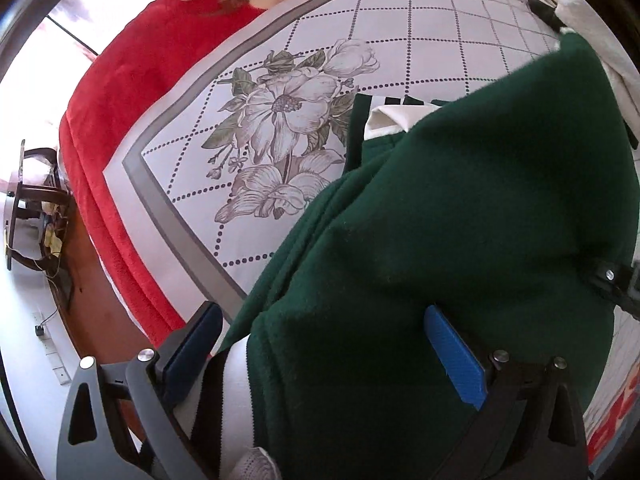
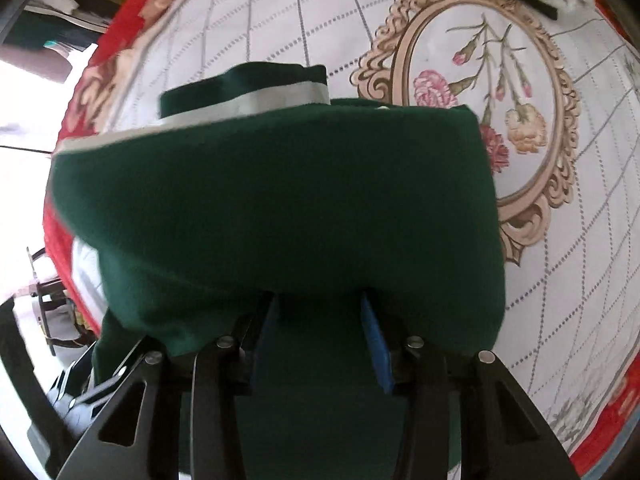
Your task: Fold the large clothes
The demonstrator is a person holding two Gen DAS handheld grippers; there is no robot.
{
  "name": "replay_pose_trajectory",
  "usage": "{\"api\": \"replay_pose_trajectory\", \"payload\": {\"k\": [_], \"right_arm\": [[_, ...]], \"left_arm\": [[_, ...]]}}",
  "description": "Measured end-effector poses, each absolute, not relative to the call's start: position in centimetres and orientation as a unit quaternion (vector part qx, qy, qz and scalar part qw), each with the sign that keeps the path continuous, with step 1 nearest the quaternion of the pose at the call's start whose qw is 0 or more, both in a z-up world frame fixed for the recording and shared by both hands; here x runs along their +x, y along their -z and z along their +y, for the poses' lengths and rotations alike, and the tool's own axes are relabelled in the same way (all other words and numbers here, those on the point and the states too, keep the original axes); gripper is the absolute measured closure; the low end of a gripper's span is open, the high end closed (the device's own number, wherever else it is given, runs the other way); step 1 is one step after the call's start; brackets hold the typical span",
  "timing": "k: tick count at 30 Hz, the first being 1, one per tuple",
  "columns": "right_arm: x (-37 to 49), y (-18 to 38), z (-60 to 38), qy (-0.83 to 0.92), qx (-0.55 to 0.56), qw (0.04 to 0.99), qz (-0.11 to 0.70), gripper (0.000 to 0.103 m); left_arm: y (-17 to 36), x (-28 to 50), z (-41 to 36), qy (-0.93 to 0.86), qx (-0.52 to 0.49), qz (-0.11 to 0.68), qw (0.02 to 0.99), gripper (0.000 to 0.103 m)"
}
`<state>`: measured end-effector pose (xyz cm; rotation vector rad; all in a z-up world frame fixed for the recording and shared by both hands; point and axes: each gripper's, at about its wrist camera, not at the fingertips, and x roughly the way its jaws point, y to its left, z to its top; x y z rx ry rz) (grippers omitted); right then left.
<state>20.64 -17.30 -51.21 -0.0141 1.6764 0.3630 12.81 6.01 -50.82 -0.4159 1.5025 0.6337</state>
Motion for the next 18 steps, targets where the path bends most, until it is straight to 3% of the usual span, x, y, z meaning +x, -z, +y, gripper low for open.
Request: {"api": "replay_pose_trajectory", "payload": {"k": [9,11,14,18], "right_arm": [[21.6,54.2,-16.0,-0.150,-0.015,0.640,0.754,0.057],[21.3,52.7,-16.9,-0.185,0.009,0.629,0.755,0.041],[20.5,50.0,-20.4,-0.243,0.096,0.613,0.746,0.029],[18.4,48.9,-28.4,-0.224,0.149,0.614,0.742,0.022]], "left_arm": [[50.8,12.1,7.1,-0.276,-0.219,0.657,0.667,0.000],[48.3,10.5,7.7,-0.276,-0.238,0.637,0.680,0.000],[44.5,7.2,9.1,-0.283,-0.268,0.606,0.693,0.000],[44.3,5.4,10.9,-0.282,-0.289,0.605,0.687,0.000]]}}
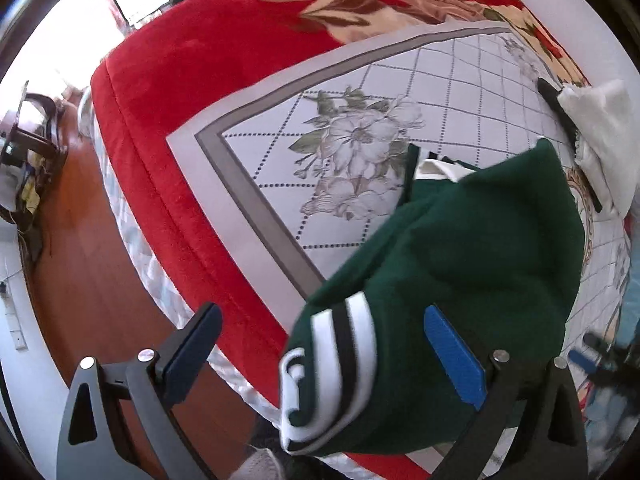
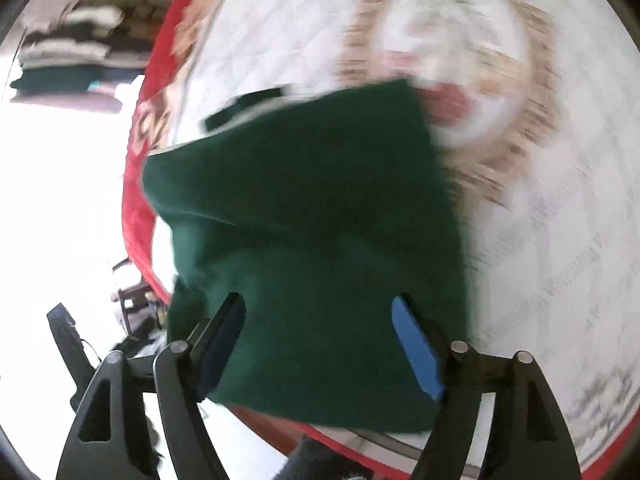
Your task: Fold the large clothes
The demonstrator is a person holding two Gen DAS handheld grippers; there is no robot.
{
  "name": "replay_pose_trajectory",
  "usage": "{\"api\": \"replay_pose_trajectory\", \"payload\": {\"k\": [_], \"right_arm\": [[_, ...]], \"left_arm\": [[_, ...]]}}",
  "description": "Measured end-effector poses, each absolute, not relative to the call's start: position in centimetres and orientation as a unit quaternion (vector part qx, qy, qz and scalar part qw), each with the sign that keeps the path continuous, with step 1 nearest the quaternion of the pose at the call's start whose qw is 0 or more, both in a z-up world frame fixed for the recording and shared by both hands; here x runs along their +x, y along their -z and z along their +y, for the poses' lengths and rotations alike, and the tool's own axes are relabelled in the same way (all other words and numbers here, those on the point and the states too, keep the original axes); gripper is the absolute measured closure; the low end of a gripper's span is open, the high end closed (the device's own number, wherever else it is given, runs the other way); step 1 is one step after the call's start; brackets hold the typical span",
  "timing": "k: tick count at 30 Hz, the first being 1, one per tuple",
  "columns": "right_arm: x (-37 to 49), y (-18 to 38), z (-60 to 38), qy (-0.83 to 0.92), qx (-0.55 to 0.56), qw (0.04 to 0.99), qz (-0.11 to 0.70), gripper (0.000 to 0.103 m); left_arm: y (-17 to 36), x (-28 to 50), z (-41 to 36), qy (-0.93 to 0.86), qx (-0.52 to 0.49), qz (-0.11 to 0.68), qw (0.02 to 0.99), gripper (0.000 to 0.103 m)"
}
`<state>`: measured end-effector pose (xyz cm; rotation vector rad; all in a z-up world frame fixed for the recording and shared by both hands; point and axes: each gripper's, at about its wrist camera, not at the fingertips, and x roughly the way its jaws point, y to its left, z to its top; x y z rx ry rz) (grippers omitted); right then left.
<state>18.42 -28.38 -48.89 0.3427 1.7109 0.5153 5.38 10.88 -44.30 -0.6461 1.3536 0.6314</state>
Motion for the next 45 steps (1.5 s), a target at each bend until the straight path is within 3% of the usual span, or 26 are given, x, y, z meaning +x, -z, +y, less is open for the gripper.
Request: {"api": "replay_pose_trajectory", "payload": {"k": [4,7,9,13,15,17,20,24,30,35,37,39,42,43,44,45], "right_arm": [[17.1,54.8,-32.6,-0.229,0.181,0.579,0.761,0.021],[17.5,59.9,-32.3,-0.285,0.249,0.530,0.758,0.011],[18.3,61.8,-31.1,-0.315,0.284,0.504,0.752,0.006],[18.9,62.8,-29.3,-0.360,0.310,0.474,0.742,0.006],[18.7,62.8,-28.1,-0.369,0.303,0.482,0.735,0.013],[18.4,62.6,-28.0,-0.362,0.309,0.491,0.730,0.033],[17.6,61.5,-28.0,-0.345,0.334,0.502,0.720,0.049],[16.0,60.5,-28.9,-0.325,0.381,0.494,0.711,0.052],[13.8,62.7,-31.5,-0.289,0.407,0.470,0.728,0.038],[12.7,64.1,-29.1,-0.288,0.391,0.461,0.743,0.020],[12.7,65.3,-28.1,-0.292,0.393,0.454,0.744,0.017],[12.8,66.1,-27.7,-0.297,0.398,0.443,0.746,0.016],[12.9,67.0,-26.6,-0.300,0.404,0.431,0.749,0.015],[12.9,67.1,-26.2,-0.301,0.405,0.434,0.746,0.017],[12.9,66.9,-25.7,-0.305,0.402,0.442,0.741,0.025],[12.9,66.7,-25.2,-0.309,0.398,0.452,0.736,0.032]], "left_arm": [[49.0,8.6,11.3,-0.208,-0.308,0.630,0.682,0.000],[52.3,11.2,11.3,-0.153,-0.323,0.652,0.669,0.001],[53.8,11.8,11.7,-0.124,-0.332,0.651,0.671,0.000],[54.8,12.2,12.3,-0.091,-0.342,0.659,0.664,0.000],[54.2,12.5,12.3,-0.086,-0.333,0.660,0.668,0.005],[53.3,12.8,12.5,-0.075,-0.338,0.653,0.674,0.033],[51.1,12.9,12.4,-0.108,-0.306,0.655,0.683,0.035],[46.0,9.2,12.6,-0.156,-0.309,0.605,0.717,0.034],[44.5,-1.0,12.5,-0.232,-0.429,0.536,0.689,0.034],[50.5,-2.7,10.2,-0.196,-0.578,0.489,0.623,0.034],[51.6,-1.4,9.7,-0.180,-0.608,0.464,0.619,0.033],[52.6,1.1,9.7,-0.179,-0.605,0.457,0.627,0.017],[52.2,3.0,10.2,-0.203,-0.595,0.436,0.644,0.014],[51.7,3.4,10.5,-0.208,-0.587,0.430,0.654,0.017],[51.0,3.9,10.8,-0.221,-0.570,0.426,0.667,0.038],[50.1,4.2,11.2,-0.238,-0.549,0.424,0.680,0.052]]}}
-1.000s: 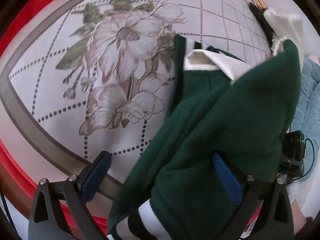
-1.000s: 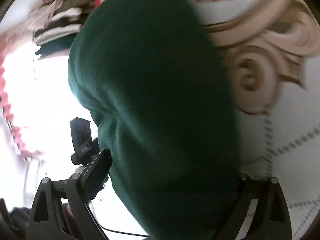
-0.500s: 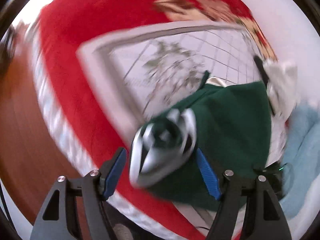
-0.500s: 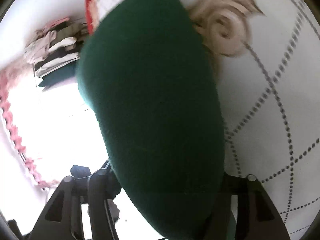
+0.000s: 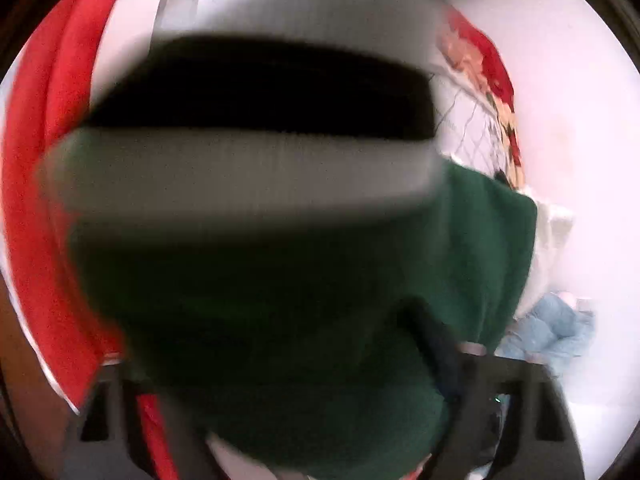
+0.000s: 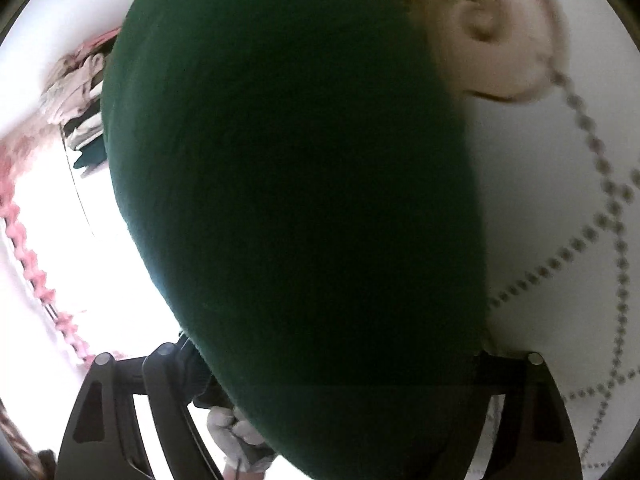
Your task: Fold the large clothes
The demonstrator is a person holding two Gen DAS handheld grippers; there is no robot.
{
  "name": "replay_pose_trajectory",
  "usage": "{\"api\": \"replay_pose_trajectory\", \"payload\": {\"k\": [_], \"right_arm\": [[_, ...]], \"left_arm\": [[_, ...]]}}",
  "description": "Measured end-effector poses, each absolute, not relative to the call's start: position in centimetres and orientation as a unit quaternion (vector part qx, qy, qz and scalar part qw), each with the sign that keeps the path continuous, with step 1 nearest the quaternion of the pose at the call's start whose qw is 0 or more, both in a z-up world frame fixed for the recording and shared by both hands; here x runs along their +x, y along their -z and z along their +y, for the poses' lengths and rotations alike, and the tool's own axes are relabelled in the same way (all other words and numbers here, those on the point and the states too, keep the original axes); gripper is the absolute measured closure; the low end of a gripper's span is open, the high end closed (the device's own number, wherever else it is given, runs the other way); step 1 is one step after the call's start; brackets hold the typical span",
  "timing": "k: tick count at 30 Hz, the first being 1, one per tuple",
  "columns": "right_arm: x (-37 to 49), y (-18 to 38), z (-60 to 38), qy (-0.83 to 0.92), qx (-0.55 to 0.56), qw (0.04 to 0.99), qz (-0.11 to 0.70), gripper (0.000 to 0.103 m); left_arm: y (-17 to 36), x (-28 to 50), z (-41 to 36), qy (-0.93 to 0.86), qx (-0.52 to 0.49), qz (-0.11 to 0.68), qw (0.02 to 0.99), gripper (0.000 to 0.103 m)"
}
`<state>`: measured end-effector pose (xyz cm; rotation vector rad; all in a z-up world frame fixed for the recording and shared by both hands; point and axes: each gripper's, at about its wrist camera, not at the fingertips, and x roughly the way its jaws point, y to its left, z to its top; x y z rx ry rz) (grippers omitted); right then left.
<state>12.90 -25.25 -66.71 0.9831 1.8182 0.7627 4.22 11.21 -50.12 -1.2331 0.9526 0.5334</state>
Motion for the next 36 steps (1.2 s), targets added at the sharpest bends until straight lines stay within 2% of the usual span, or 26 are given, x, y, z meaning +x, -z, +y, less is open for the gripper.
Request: {"api": "replay_pose_trajectory", "payload": {"k": [1,2,5,7,18,25,31,34,36], "right_arm": [[12.9,66.5,-24.7,-0.310,0.405,0.460,0.727,0.042],[12.8,66.3,-24.5,-0.307,0.410,0.464,0.722,0.052],[13.0,64.2,-22.9,-0.316,0.413,0.490,0.700,0.063],[13.4,62.3,-21.8,-0.330,0.417,0.500,0.684,0.065],[20.2,49.1,-22.9,-0.392,0.414,0.528,0.630,0.068],[29.9,39.4,-25.5,-0.397,0.424,0.569,0.582,0.068],[41.4,30.1,-33.4,-0.403,0.419,0.636,0.507,0.068],[46.8,27.2,-38.6,-0.407,0.409,0.665,0.474,0.068],[50.9,27.2,-41.6,-0.412,0.399,0.676,0.463,0.068]], "left_arm": [[49.4,4.5,11.7,-0.245,-0.539,0.418,0.689,0.073],[48.9,4.7,12.2,-0.242,-0.540,0.411,0.693,0.079],[45.8,6.4,13.3,-0.246,-0.513,0.406,0.715,0.083],[43.5,7.5,13.5,-0.246,-0.491,0.407,0.730,0.083],[33.4,15.1,15.2,-0.222,-0.449,0.392,0.771,0.084],[25.8,27.6,14.6,-0.163,-0.425,0.368,0.811,0.084],[20.5,41.0,10.8,-0.086,-0.419,0.315,0.847,0.084],[20.2,46.7,8.2,-0.057,-0.414,0.288,0.862,0.084],[22.0,49.4,6.4,-0.044,-0.408,0.282,0.867,0.083]]}}
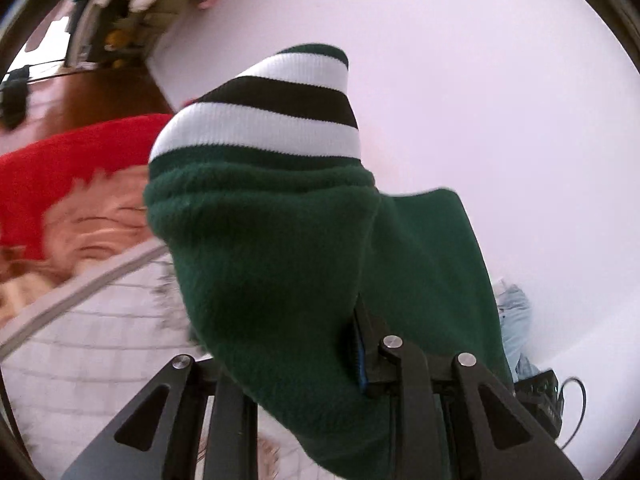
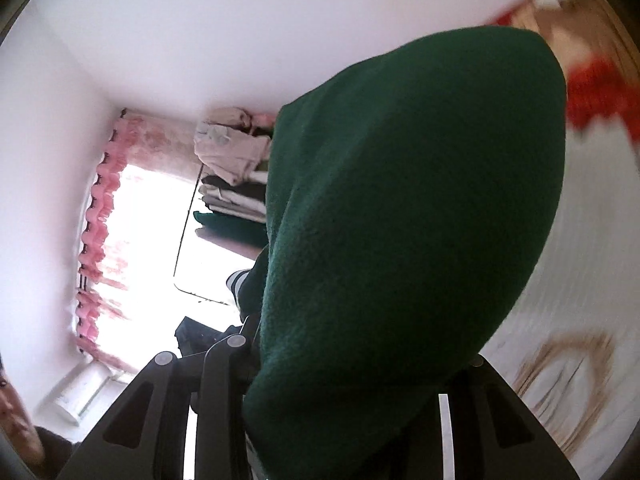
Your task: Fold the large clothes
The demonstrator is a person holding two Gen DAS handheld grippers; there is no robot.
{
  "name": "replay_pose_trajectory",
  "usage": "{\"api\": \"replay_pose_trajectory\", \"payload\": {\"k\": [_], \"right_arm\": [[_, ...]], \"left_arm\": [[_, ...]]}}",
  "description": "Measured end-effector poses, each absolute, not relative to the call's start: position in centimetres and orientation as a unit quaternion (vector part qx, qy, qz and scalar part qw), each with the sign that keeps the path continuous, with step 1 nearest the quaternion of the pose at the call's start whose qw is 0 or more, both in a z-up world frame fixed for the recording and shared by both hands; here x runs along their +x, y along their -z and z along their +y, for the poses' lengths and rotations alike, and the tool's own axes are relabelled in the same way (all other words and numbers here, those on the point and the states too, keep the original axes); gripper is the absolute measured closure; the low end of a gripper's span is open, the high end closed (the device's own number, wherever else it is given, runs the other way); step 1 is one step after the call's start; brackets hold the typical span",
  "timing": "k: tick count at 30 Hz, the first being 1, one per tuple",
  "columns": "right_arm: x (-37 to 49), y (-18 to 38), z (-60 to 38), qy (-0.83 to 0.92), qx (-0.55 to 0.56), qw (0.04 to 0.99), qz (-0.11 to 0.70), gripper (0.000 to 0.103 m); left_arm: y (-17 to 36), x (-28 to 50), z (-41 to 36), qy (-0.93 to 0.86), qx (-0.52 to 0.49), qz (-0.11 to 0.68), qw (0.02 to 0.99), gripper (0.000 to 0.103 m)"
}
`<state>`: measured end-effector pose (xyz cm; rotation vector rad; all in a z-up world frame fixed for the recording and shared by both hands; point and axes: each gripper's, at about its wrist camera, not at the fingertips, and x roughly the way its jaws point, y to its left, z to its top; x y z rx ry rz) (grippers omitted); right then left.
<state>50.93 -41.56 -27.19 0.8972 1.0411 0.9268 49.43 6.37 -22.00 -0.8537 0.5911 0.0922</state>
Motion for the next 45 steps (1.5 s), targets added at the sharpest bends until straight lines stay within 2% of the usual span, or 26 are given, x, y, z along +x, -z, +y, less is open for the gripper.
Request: {"api": "replay_pose_trajectory", "payload": {"k": [2,4,6,8,9,10,13,14,15,17,19,20,22,27,31,34,40,45], "right_arm": [[54.8,29.4,-44.3,-0.412,0.394,0.675,0.469,0.068],[57.7,32.9,-45.9,-0.408,0.388,0.669,0.486,0.068],[61.1,39.3,-47.5,-0.392,0.384,0.649,0.528,0.067],[62.4,46.2,-48.8,-0.353,0.376,0.629,0.581,0.066],[62.8,50.4,-49.7,-0.331,0.383,0.612,0.608,0.066],[63.0,52.4,-50.3,-0.334,0.405,0.595,0.608,0.065],[63.5,52.1,-50.5,-0.363,0.393,0.601,0.594,0.063],[63.6,51.8,-50.5,-0.357,0.391,0.603,0.596,0.057],[63.8,51.1,-50.6,-0.337,0.375,0.615,0.607,0.052],[63.3,50.3,-50.8,-0.295,0.347,0.634,0.625,0.039],[62.3,47.5,-50.6,-0.231,0.287,0.681,0.632,0.032],[61.9,46.5,-50.6,-0.206,0.262,0.697,0.635,0.025],[59.4,43.8,-50.1,-0.109,0.178,0.742,0.637,0.020],[51.4,39.0,-47.8,0.037,0.011,0.783,0.621,0.018],[45.3,33.5,-42.3,0.080,-0.016,0.800,0.594,0.018],[40.0,30.7,-43.2,0.098,-0.025,0.812,0.575,0.018],[30.7,15.9,-37.9,0.115,-0.024,0.844,0.524,0.018],[23.1,6.4,-37.0,0.121,-0.017,0.869,0.480,0.018]], "left_arm": [[25.6,51.7,4.4,-0.038,-0.387,0.294,0.873,0.083],[31.9,53.5,2.0,-0.044,-0.345,0.334,0.876,0.082],[38.2,54.4,0.5,-0.055,-0.315,0.393,0.862,0.082],[42.2,54.5,0.0,-0.056,-0.300,0.429,0.850,0.080],[43.4,54.5,0.0,-0.054,-0.294,0.434,0.850,0.079],[43.5,54.4,0.3,-0.050,-0.289,0.432,0.853,0.077],[42.1,54.6,0.6,-0.038,-0.265,0.445,0.854,0.075],[41.3,54.7,0.7,-0.037,-0.258,0.460,0.849,0.068],[40.7,55.4,0.8,-0.042,-0.252,0.474,0.843,0.061],[39.2,55.1,0.6,-0.041,-0.230,0.490,0.840,0.017],[38.3,54.7,-0.5,-0.040,-0.198,0.504,0.840,0.007],[37.8,54.4,-0.8,-0.044,-0.176,0.512,0.840,0.006],[36.8,53.0,-3.3,-0.050,-0.134,0.530,0.836,0.002],[32.4,50.1,-5.2,-0.057,-0.054,0.524,0.848,0.000],[27.8,48.8,-5.2,-0.041,-0.044,0.519,0.852,0.000],[22.3,45.6,-6.0,-0.033,-0.028,0.504,0.863,0.000],[13.4,40.1,-6.7,-0.039,-0.016,0.483,0.874,0.000],[7.2,34.0,-7.2,-0.040,-0.012,0.446,0.894,0.000]]}}
